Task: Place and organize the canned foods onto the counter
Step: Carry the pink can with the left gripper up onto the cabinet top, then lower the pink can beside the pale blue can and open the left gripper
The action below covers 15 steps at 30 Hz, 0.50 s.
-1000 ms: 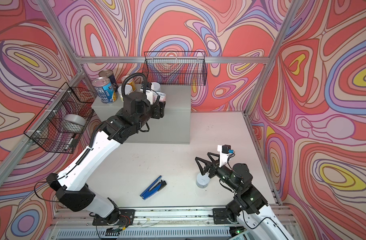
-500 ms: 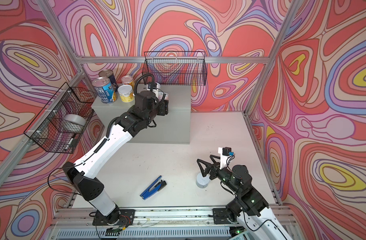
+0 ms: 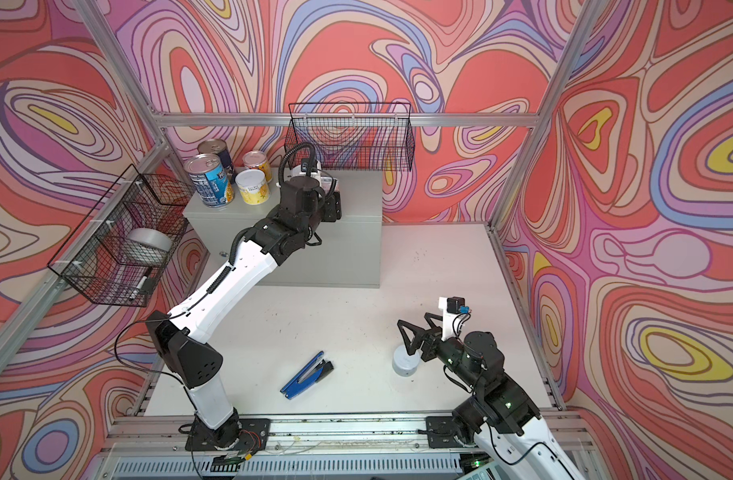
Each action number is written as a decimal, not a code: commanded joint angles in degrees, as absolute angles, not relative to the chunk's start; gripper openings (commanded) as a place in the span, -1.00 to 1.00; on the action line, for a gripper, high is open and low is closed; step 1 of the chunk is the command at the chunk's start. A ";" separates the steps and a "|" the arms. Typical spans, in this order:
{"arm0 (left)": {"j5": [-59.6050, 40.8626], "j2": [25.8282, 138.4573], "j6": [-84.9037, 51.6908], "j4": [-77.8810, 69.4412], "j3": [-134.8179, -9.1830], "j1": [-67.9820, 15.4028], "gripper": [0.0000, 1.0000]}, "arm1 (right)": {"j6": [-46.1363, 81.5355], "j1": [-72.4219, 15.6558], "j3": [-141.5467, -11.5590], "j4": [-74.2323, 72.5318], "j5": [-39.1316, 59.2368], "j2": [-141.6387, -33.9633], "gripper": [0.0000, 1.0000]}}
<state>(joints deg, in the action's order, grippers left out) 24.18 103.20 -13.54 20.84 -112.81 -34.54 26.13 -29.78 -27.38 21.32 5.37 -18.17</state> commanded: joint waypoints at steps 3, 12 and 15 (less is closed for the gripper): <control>28.73 101.37 -12.48 15.52 -111.04 -32.37 -0.23 | 25.67 -30.06 -27.86 21.60 4.65 -18.23 0.97; 30.07 98.31 -10.88 8.70 -104.07 -31.03 -0.12 | 26.09 -30.08 -27.61 20.92 5.01 -19.56 0.97; 29.86 96.92 -10.05 4.52 -100.36 -31.03 -0.09 | 26.35 -30.06 -27.44 20.72 5.00 -19.60 0.97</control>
<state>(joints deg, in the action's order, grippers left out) 28.51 99.53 -11.70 10.28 -102.87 -31.40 26.20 -29.78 -27.38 21.39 5.34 -19.40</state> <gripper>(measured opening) 0.751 0.985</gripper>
